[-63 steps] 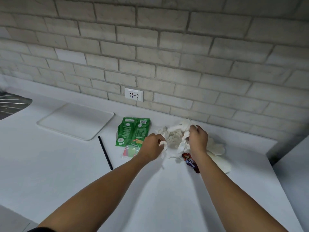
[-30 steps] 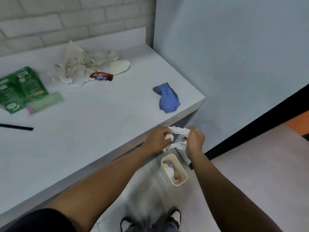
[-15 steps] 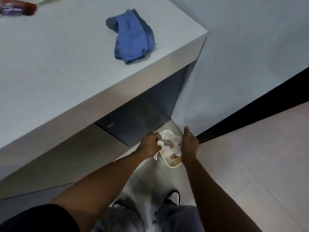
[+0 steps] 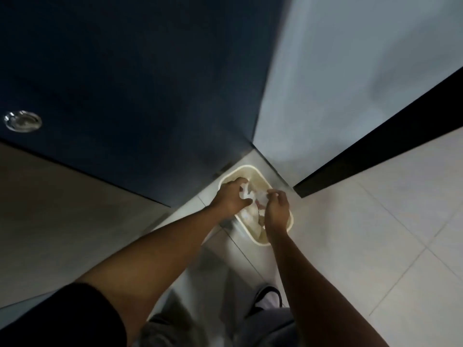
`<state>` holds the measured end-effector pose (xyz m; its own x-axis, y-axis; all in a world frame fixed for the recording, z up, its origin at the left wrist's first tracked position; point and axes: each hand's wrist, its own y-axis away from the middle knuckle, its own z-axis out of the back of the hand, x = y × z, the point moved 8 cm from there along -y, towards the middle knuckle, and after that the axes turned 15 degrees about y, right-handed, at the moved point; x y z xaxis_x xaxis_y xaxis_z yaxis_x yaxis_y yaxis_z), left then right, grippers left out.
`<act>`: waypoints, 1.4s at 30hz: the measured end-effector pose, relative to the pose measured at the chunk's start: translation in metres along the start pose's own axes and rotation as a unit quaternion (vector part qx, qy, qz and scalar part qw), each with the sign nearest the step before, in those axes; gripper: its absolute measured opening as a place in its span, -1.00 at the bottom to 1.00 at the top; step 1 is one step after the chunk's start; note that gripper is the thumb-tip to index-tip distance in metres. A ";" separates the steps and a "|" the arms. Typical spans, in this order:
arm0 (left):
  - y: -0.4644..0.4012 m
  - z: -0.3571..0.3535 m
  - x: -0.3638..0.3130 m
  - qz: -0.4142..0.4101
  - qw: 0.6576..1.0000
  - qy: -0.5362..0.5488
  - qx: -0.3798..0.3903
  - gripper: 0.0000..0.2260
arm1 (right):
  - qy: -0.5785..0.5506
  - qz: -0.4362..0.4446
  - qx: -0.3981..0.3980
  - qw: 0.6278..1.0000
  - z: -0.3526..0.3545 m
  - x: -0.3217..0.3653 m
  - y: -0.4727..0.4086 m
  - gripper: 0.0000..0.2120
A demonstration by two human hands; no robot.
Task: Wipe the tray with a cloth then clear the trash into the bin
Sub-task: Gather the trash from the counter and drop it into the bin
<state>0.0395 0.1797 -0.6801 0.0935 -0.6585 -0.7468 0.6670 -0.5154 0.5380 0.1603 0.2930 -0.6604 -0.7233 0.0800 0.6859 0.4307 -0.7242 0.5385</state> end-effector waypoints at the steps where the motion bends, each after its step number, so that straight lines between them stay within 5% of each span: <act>1: 0.001 -0.003 0.006 0.007 1.000 -0.012 0.015 -0.41 | 0.007 0.012 0.018 1.000 -0.005 -0.003 0.000 -0.83; 9: 0.076 0.033 -0.048 0.035 0.999 -0.018 0.014 -0.70 | 0.085 0.029 0.046 0.995 0.040 0.052 0.064 -0.76; 23: 0.281 0.253 -0.427 -0.163 0.980 0.043 -0.101 -0.79 | 0.144 0.267 -0.004 0.953 0.214 0.429 0.269 -0.86; 28: 0.351 0.365 -0.498 -0.233 0.955 0.068 -0.169 -0.77 | 0.144 0.365 -0.014 0.920 0.224 0.552 0.340 -0.84; 34: 0.433 0.505 -0.483 -0.266 0.924 0.041 -0.273 -0.79 | 0.171 0.481 0.016 0.860 0.151 0.649 0.438 -0.82; 42: 0.526 0.639 -0.350 -0.199 0.901 0.020 -0.386 -0.72 | 0.205 0.625 0.122 0.743 -0.015 0.675 0.569 -0.80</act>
<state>-0.1149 -0.2113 0.1140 -0.2500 -0.4783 -0.8418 0.9673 -0.1610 -0.1959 -0.0916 -0.0754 0.1016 0.2421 -0.8025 0.5454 0.9536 0.0931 -0.2862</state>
